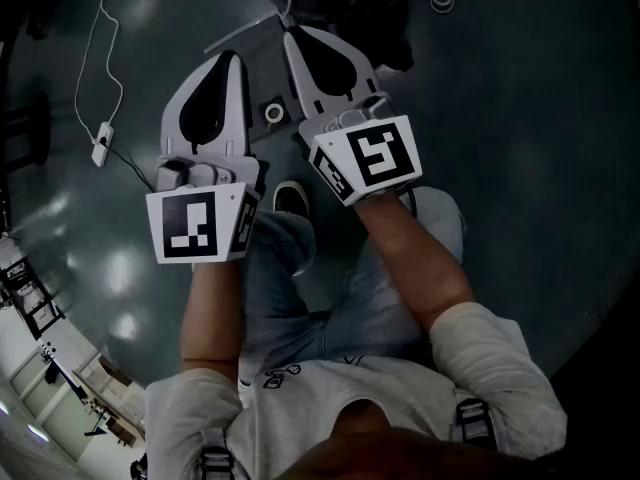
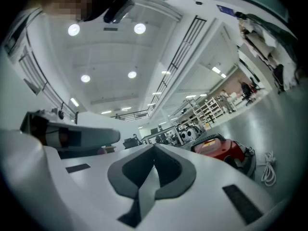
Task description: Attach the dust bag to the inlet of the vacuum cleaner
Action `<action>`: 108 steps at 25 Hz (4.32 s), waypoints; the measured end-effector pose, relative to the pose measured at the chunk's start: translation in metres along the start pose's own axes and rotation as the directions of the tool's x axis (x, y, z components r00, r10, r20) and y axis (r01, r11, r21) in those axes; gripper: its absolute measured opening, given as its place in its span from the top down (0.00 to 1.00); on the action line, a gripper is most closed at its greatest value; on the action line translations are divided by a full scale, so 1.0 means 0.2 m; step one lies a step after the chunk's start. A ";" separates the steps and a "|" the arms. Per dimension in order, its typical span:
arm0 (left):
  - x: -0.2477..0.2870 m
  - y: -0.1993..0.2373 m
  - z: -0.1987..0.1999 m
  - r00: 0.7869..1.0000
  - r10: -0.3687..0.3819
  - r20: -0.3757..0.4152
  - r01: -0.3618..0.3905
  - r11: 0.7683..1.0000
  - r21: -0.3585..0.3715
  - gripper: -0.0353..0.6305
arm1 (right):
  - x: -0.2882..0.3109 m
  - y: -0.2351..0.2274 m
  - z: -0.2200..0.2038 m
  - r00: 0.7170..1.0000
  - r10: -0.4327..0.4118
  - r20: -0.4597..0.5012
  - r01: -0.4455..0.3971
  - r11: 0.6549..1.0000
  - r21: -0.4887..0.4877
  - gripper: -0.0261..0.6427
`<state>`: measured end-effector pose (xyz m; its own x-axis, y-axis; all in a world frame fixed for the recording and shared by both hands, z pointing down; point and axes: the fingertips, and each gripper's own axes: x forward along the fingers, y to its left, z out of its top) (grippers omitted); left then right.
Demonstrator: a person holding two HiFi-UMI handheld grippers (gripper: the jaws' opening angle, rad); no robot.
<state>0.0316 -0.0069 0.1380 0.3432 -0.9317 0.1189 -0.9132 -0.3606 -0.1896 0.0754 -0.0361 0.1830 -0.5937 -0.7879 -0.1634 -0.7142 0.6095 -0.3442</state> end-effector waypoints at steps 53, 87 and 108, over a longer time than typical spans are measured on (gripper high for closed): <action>-0.37 0.08 -3.11 0.431 -0.236 -0.871 0.624 0.775 0.099 0.62 | -0.34 0.01 -2.88 0.143 0.004 -0.990 -0.906 0.402 -0.129 0.70; -0.33 0.48 -2.21 0.275 -0.362 -0.891 0.779 0.627 -0.015 0.92 | 0.13 0.35 -2.21 0.342 0.013 -0.940 -0.908 0.264 -0.326 0.90; -0.11 -0.19 -0.86 0.091 -0.499 -0.862 0.976 0.217 -0.023 0.92 | -0.33 0.07 -0.82 0.292 0.020 -0.956 -0.712 0.672 -0.203 0.91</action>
<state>0.0208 0.0354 0.3107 0.2983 0.1328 0.9452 0.1314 -0.9866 0.0971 0.0437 0.0379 0.3402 -0.5422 -0.1336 0.8296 -0.1322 0.9886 0.0728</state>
